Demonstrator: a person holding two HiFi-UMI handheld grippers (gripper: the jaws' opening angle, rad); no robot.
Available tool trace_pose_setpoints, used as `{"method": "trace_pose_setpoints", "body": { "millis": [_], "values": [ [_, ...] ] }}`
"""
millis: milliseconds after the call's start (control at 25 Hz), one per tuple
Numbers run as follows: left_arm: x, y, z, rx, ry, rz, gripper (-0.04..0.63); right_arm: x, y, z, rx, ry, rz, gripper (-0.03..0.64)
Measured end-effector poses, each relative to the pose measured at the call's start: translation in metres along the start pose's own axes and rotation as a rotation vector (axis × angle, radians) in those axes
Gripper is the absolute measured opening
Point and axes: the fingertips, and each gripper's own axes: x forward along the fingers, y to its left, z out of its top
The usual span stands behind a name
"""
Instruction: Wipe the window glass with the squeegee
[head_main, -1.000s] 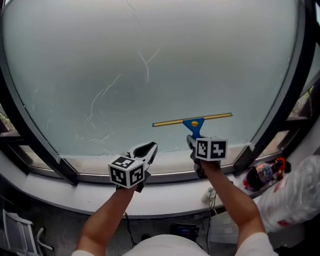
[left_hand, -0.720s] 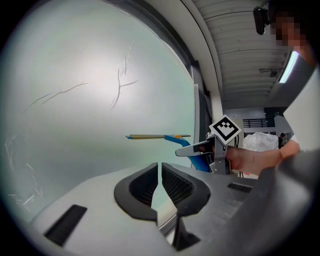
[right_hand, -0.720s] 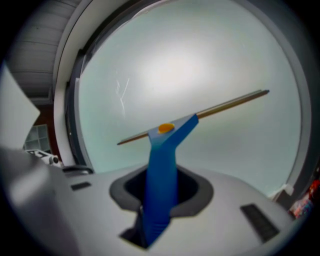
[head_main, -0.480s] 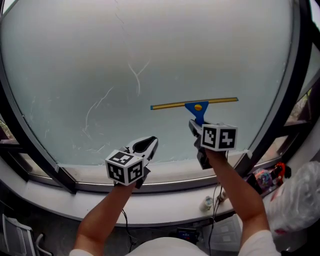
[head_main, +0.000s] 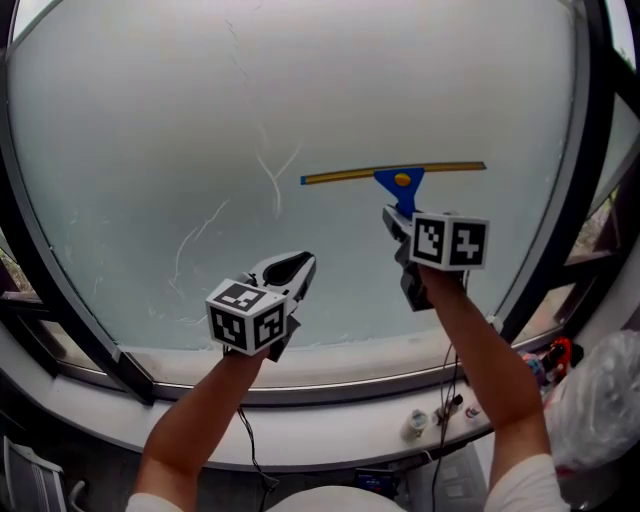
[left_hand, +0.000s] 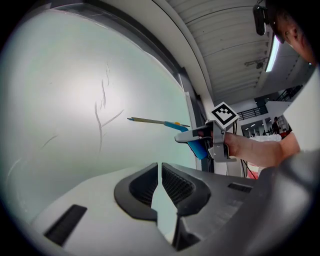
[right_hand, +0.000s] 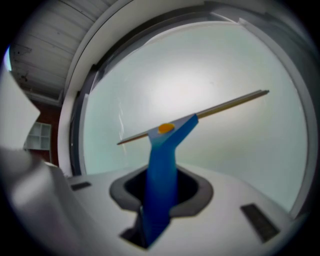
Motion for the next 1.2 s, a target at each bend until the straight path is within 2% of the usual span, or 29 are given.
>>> {"method": "trace_pose_setpoints", "body": {
  "millis": [280, 600, 800, 960, 1200],
  "values": [
    [0.013, -0.004, 0.059, 0.085, -0.055, -0.014, 0.048, 0.009, 0.007, 0.072, -0.019, -0.076, 0.0, 0.106],
    [0.025, 0.004, 0.137, 0.131, -0.141, 0.001, 0.048, 0.021, 0.025, 0.168, -0.066, -0.181, 0.003, 0.106],
    [0.024, 0.01, 0.164, 0.179, -0.149, 0.02, 0.048, 0.02, 0.034, 0.208, -0.093, -0.232, -0.002, 0.106],
    [0.026, 0.019, 0.184, 0.174, -0.16, 0.034, 0.048, 0.026, 0.042, 0.238, -0.099, -0.253, 0.011, 0.106],
    [0.028, 0.02, 0.212, 0.209, -0.181, 0.037, 0.048, 0.035, 0.045, 0.275, -0.08, -0.284, 0.019, 0.106]
  ]
}}
